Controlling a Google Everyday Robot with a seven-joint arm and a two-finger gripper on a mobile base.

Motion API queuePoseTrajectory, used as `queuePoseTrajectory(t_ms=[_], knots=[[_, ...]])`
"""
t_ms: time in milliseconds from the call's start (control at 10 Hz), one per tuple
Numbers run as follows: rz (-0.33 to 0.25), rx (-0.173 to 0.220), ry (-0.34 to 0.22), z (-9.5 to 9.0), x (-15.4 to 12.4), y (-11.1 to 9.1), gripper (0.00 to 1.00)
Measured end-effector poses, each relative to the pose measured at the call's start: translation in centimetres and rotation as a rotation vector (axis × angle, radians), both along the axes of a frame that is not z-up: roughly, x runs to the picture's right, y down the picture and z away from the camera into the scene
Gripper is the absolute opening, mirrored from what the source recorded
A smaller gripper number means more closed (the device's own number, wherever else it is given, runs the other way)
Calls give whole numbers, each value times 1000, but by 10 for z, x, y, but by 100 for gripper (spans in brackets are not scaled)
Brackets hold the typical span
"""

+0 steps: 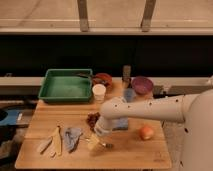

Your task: Place fork in plastic cup

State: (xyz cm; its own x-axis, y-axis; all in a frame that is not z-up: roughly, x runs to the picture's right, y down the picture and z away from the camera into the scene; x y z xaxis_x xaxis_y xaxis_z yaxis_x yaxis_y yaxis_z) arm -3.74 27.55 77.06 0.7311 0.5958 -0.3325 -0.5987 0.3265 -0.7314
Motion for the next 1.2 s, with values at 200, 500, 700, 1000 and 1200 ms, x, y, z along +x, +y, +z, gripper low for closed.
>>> queuePoseTrajectory(t_ms=[200,500,700,1000,1200], knots=[[-5,20,12,2,0,-1,80],[-4,38,33,-1,4,-3,80],[21,123,76,-12,9,-20,80],[34,154,87,-20,12,-30,80],[35,154,88,-20,13,-30,80]])
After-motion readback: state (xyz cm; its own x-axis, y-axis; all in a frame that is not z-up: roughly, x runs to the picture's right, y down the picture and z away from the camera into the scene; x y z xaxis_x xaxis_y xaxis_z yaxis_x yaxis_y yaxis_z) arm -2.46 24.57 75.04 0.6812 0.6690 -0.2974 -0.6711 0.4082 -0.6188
